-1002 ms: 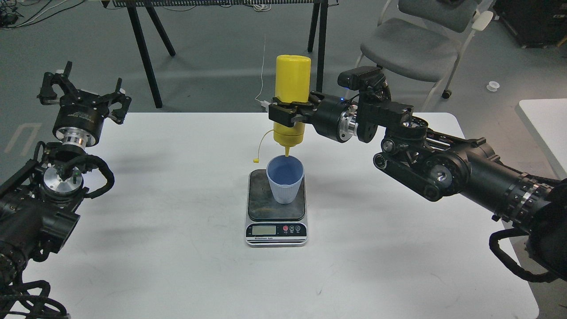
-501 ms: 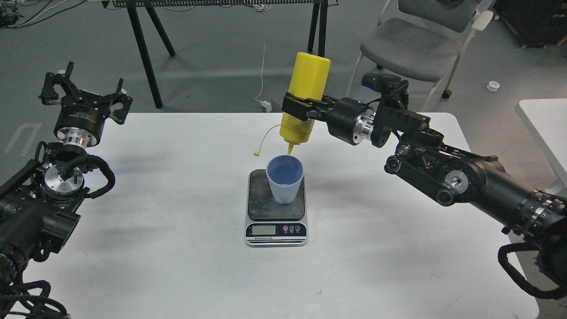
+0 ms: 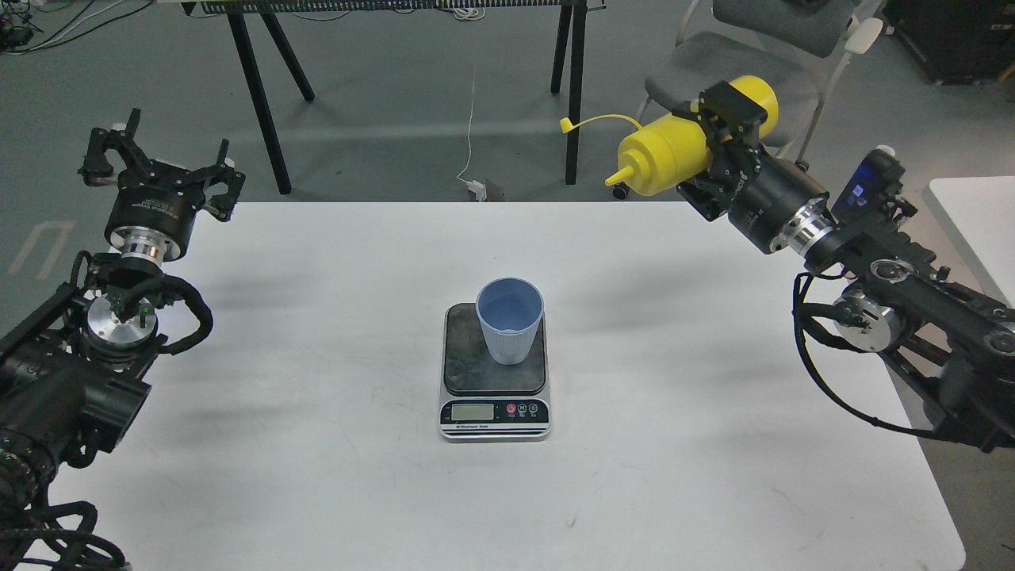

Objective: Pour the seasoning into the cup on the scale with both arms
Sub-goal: 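Turn the bottle upright and lower it back onto the table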

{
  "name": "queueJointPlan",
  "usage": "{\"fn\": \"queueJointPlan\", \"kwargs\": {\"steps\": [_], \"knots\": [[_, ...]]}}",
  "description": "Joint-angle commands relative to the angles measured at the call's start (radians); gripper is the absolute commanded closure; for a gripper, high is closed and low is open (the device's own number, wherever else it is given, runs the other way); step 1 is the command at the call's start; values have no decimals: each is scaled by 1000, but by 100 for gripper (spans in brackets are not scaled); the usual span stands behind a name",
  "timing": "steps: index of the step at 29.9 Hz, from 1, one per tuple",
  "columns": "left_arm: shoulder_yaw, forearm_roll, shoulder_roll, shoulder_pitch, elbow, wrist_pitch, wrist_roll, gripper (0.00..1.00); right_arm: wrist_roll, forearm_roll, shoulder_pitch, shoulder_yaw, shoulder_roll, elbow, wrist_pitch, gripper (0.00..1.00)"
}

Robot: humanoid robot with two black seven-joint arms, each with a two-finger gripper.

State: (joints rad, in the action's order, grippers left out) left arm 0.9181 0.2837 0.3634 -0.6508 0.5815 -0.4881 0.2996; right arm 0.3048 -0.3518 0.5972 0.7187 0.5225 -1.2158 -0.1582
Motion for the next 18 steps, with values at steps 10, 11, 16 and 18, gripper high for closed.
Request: {"fn": "queueJointPlan", "kwargs": {"steps": [10,11,16,18], "knots": [[-2,-5,43,2,32,2,-5,0,-10,606,-232,136,-206,231,-330,59],[-2,-5,43,2,32,2,-5,0,-12,625,-232,137,-234,257,-330,59],[-2,-6,43,2,32,0,-8,0,-12,636,-235,139,-334,360,-330,58],[-2,-6,43,3,31,0,-8,0,-12,636,-240,137,-363,389,-330,58]]}}
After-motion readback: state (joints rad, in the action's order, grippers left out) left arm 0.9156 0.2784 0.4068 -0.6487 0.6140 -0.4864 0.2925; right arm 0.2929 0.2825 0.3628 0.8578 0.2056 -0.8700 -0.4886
